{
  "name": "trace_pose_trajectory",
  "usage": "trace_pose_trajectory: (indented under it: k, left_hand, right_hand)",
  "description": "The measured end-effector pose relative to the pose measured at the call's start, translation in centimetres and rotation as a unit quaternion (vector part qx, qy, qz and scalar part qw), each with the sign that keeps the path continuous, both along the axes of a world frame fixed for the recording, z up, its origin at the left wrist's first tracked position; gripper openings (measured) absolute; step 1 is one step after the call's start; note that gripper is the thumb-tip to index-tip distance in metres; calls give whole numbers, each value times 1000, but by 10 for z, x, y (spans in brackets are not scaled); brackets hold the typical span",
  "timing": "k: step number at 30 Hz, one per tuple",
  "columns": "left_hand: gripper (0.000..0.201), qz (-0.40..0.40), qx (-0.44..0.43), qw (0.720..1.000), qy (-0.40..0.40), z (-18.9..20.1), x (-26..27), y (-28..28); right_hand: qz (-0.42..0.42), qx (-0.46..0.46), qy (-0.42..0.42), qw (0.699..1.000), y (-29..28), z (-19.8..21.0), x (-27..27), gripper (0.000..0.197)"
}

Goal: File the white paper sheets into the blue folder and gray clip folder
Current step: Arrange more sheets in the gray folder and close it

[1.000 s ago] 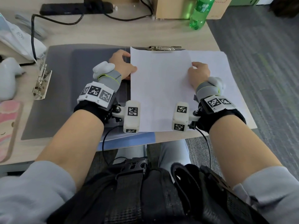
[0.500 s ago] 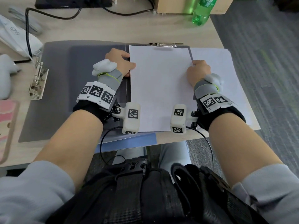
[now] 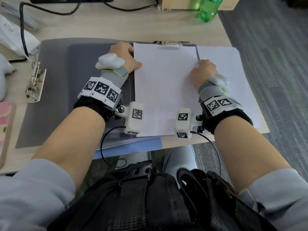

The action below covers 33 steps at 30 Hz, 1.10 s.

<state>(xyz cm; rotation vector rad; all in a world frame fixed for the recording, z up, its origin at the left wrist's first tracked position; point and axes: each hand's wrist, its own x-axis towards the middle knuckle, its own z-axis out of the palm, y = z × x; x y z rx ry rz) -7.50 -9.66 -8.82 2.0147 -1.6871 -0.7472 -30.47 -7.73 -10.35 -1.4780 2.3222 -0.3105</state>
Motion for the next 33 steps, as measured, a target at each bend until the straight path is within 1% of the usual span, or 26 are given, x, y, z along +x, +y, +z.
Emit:
trace_pose_trajectory:
  k: [3, 5, 7, 8, 10, 12, 14, 16, 18, 20, 21, 23, 25, 27, 30, 33]
  left_hand:
    - [56, -54, -13, 998, -14, 3, -6, -6]
    - [57, -121, -16, 992, -33, 4, -13, -10]
    - [58, -192, -3, 979, -72, 3, -20, -11]
    - [58, -217, 6, 972, -93, 2, -22, -13]
    - [56, -232, 26, 966, -113, -1, -24, -18]
    - [52, -229, 28, 967, -103, -4, -23, -22]
    - [45, -222, 24, 971, -81, -7, -20, -29]
    - [40, -218, 22, 974, -58, -10, -17, -35]
    - [37, -222, 20, 974, -29, -11, -14, -40]
    - [36, -226, 17, 974, -11, -10, -11, -42]
    - [37, -227, 16, 974, -7, -10, -9, -45]
    - [37, -229, 11, 973, -5, -9, -7, -48]
    - [37, -227, 6, 974, -3, -10, -6, -53]
    - [37, -222, 1, 975, 1, -10, -6, -55]
    - [37, -216, -5, 976, 6, -12, -6, -58]
    - [35, -217, -5, 976, 7, -14, -4, -58]
  right_hand:
    - [2, 0, 18, 1000, -3, -4, -1, 35]
    - [-1, -1, 42, 999, -6, -6, 1, 34]
    - [6, 6, 79, 997, -9, -6, 4, 33]
    - [12, 9, 95, 995, -12, -7, 6, 34]
    - [42, 11, 101, 994, -18, -6, 10, 37]
    - [70, 6, 66, 995, -25, -4, 14, 40]
    - [71, -4, 3, 997, -37, -4, 17, 39]
    - [46, -4, -67, 997, -48, -3, 21, 41]
    - [8, -16, -149, 989, -56, 1, 28, 41]
    - [-11, -29, -196, 980, -64, 1, 33, 33]
    - [-16, -32, -214, 976, -71, -3, 35, 32]
    - [-18, -47, -249, 967, -73, -1, 43, 37]
    - [-5, -64, -282, 957, -72, 4, 53, 44]
    - [-3, -79, -309, 948, -76, 3, 59, 47]
    - [8, -87, -317, 944, -82, 1, 67, 52]
    - [19, -81, -294, 952, -96, -5, 71, 35]
